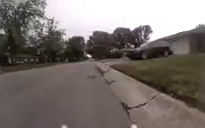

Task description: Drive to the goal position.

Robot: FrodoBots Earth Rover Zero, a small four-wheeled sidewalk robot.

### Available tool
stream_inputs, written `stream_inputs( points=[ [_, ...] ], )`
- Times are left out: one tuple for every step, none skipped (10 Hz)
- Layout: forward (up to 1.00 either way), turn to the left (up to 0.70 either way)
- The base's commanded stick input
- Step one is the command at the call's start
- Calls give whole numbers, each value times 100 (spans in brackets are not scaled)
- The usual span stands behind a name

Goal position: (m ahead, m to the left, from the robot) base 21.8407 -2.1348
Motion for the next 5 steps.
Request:
stream_inputs(
  points=[
    [100, 0],
    [100, 0],
    [100, -6],
    [100, -12],
    [100, -17]
  ],
)
